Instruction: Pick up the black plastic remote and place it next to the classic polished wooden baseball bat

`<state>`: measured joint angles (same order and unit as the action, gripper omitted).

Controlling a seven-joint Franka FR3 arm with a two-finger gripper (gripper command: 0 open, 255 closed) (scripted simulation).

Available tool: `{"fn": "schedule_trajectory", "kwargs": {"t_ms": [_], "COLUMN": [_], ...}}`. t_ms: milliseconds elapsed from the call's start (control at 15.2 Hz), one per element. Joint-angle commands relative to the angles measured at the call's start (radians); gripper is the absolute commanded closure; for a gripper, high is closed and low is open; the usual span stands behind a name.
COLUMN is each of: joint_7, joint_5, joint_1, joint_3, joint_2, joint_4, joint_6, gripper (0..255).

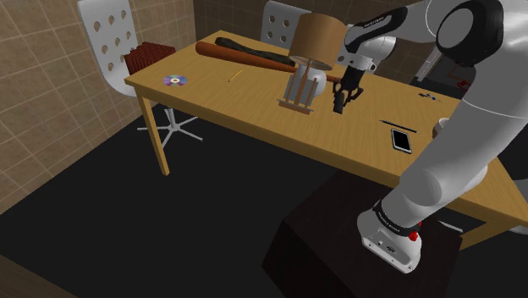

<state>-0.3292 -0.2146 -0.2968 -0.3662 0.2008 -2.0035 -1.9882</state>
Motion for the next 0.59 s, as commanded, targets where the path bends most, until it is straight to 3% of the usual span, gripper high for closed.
{"fn": "schedule_trajectory", "kwargs": {"t_ms": [0,528], "joint_7": [0.007,0.020], "joint_5": [-0.006,-0.021], "joint_1": [-0.001,-0.003], "joint_3": [0.001,0.005], "joint_2": [0.010,0.036], "joint_4": [-0.015,-0.031], "joint_6": [-0.024,-0.063], "gripper": [255,255]}}
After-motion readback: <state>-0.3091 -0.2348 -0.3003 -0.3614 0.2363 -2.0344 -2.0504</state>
